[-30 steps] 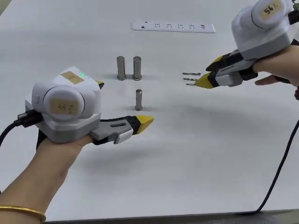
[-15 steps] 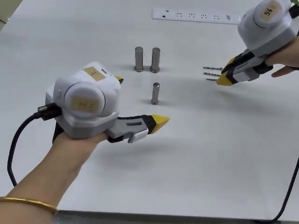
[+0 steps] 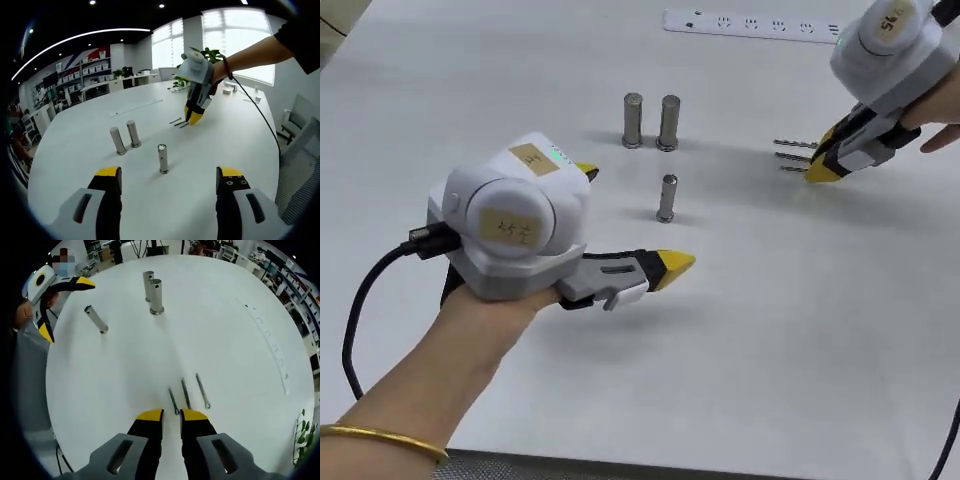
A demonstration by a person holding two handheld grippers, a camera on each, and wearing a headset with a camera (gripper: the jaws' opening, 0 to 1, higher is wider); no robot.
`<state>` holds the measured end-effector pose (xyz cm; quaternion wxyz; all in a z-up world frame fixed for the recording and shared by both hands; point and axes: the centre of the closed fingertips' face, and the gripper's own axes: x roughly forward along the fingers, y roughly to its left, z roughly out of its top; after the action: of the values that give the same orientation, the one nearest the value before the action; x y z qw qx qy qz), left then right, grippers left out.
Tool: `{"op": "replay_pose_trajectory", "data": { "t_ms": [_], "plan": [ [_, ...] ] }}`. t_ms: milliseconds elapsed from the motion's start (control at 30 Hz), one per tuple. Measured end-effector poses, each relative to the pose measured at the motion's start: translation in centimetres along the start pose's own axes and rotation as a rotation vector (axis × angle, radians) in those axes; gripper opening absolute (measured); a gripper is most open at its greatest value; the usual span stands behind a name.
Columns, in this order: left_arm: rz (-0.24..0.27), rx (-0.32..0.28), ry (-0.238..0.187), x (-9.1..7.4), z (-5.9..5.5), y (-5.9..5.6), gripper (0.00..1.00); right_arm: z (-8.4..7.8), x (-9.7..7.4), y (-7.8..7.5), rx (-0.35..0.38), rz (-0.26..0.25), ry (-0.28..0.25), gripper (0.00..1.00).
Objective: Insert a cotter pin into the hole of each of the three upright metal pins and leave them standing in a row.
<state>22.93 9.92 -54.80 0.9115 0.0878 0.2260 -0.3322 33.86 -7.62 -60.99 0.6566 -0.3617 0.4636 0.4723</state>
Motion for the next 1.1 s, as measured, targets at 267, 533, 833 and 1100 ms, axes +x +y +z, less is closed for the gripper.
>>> {"op": "replay_pose_trajectory", "data": {
  "t_ms": [267,533,833,1100],
  "plan": [
    [0.000,-0.010,0.008,0.1,-0.4,0.2,0.74,0.2,0.2,-0.5,-0.015,0.027,0.010,0.03],
    [0.003,-0.020,0.007,0.0,-0.4,0.3,0.73,0.2,0.3,-0.9,-0.089,0.001,0.049,0.00],
    [-0.003,-0.017,-0.005,-0.3,0.1,0.3,0.69,0.5,0.1,-1.3,-0.113,-0.015,0.038,0.00],
    [-0.012,-0.020,-0.014,-0.5,0.7,0.1,0.62,1.4,-1.7,0.5,-0.143,-0.043,-0.010,0.00]
  ]
}}
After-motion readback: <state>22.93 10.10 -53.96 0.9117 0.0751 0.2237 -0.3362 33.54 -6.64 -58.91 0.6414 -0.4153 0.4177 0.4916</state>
